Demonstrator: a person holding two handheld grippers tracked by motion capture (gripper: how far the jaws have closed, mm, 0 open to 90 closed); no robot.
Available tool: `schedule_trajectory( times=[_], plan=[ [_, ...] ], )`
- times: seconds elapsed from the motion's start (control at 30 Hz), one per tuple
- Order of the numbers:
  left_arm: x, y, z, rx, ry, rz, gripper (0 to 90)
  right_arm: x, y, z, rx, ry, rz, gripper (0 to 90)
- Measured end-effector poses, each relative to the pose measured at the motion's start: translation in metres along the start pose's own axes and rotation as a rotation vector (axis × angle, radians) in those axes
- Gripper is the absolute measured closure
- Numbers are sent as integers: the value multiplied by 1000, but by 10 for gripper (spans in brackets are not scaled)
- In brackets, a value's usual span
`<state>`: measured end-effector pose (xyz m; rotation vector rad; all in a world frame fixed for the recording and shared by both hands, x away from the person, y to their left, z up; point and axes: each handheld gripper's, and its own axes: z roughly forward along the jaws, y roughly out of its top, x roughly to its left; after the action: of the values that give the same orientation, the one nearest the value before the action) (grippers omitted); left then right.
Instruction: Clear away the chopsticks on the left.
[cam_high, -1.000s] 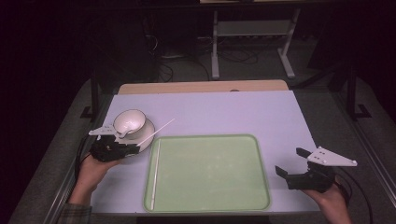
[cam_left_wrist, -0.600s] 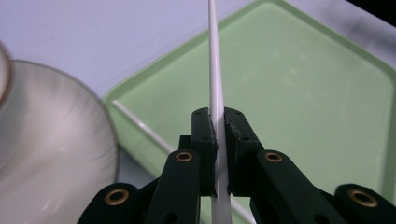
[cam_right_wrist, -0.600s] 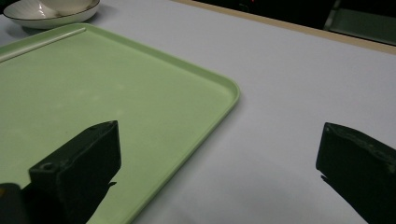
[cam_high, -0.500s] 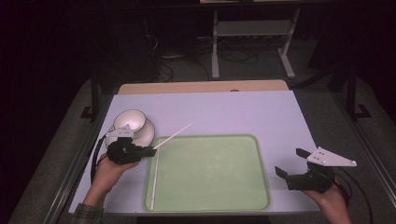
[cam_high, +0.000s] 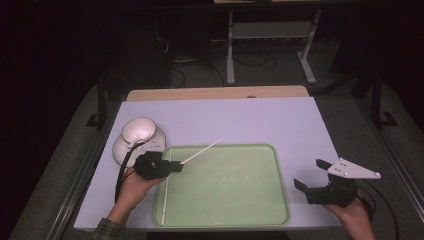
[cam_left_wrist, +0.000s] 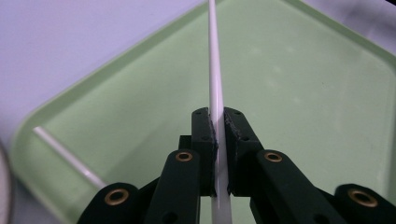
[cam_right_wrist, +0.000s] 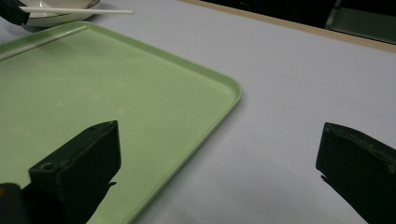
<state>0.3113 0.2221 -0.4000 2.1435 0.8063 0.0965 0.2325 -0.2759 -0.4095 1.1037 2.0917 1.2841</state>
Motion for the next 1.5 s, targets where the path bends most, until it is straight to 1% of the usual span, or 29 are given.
schedule_trajectory(
  times=[0.07, 0.13, 0.2, 0.3, 0.37, 0.43, 0.5, 0.63, 0.83, 1.0, 1.17, 1.5],
  plan=[
    [-4, 1, 6, 13, 6, 8, 835, 0, 0, 0, -2, -1, 0, 0],
    [-7, 2, 11, 17, 9, 3, 836, 0, 0, 0, -2, -1, 5, 0],
    [-11, 1, 17, 23, 6, -6, 836, -1, 0, 0, -1, -3, 5, 0],
    [-16, -2, 26, 31, 12, -27, 836, -1, 0, -1, -4, -2, 6, 0],
    [-20, -3, 32, 44, 29, -23, 835, -1, 0, -1, -3, -3, 4, 0],
    [-21, -4, 37, 60, 14, -16, 835, -1, -1, -1, -2, -3, 3, 0],
    [-22, -4, 42, 74, 19, -6, 835, -1, -1, -1, -2, -2, 4, 0],
    [-23, -3, 49, 82, 25, 0, 835, -1, -1, 0, -1, -2, 4, 0],
    [-25, -1, 56, 90, 38, 15, 835, -1, -1, 0, 0, -3, 4, 0],
    [-25, -2, 60, 97, 41, 15, 834, 0, -1, -1, -2, -2, 3, 0],
    [-27, -3, 64, 117, 37, 25, 833, -1, 0, -1, -4, -3, 3, 0],
    [-28, -3, 66, 118, 37, 35, 828, 0, 0, -2, -9, -2, 1, 0]
  ],
)
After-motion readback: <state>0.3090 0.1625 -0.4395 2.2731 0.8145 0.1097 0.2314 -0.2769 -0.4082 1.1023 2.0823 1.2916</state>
